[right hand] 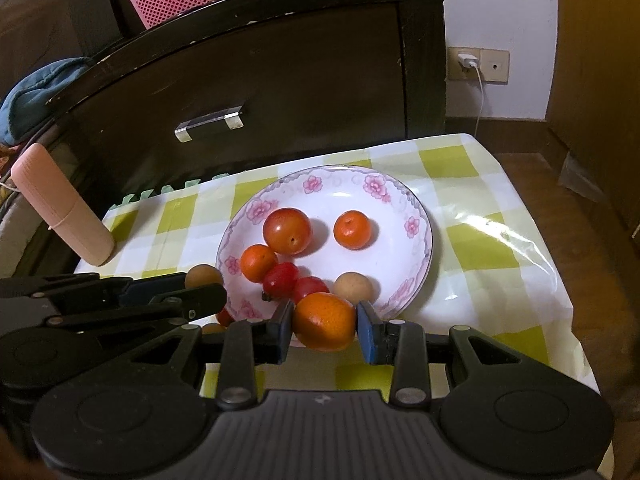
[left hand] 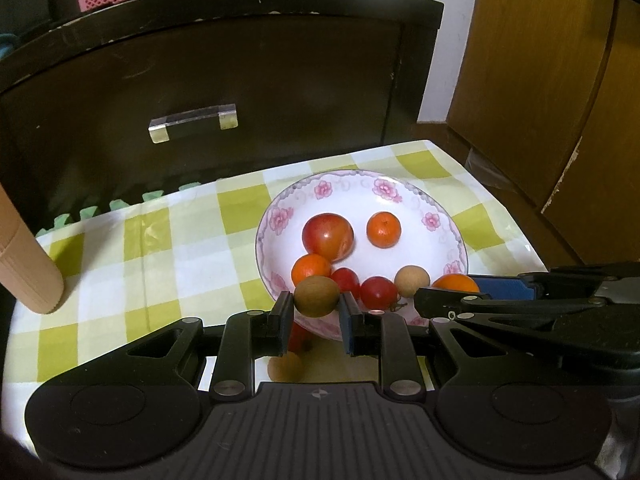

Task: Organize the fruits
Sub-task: 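Carry the brown fruit in the left gripper and tangerine in the right over the bowl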

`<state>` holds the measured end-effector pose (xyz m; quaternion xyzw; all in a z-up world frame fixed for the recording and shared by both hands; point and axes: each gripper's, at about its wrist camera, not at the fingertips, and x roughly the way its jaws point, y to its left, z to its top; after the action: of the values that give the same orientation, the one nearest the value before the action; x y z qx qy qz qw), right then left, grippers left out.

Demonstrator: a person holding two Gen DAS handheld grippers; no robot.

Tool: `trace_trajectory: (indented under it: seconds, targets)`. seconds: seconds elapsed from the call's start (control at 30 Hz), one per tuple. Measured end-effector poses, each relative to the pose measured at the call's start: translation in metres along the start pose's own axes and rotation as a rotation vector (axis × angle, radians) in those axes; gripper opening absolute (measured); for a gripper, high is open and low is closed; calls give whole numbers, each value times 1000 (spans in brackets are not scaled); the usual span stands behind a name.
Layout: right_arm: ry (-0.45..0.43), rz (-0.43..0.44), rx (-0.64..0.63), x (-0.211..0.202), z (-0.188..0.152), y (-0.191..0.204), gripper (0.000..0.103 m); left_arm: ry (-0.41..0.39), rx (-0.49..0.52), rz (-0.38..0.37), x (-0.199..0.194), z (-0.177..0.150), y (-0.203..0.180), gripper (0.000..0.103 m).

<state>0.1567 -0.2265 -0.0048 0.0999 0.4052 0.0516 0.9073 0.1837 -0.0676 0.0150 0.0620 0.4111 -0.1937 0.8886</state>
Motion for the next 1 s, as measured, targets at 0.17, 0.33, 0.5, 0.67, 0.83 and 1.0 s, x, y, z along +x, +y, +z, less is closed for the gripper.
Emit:
trace_trajectory:
  seconds: [0.17, 0.33, 0.5, 0.67, 0.83, 1.0]
  targets:
    - [-4, -5, 0, 5, 8, -3, 34, -2, 1, -2, 7, 9, -2, 30]
    - [-13, -11, 6, 9, 16, -8, 34, -8, 6, -2, 15, 18, -5, 30]
    - [-11, -1, 29, 17, 22, -16, 34, -9, 14, -3, 25, 24, -7, 30]
    - [-8, 2, 40, 25, 27, -21, 34, 3, 10, -5, 35, 27, -6, 30]
    - [3, 13, 65, 35, 30, -27, 34, 12, 19, 0, 44, 31, -7, 30]
    - [5, 19, 78, 42, 31, -31, 34, 19, 32, 11, 50, 33, -8, 30]
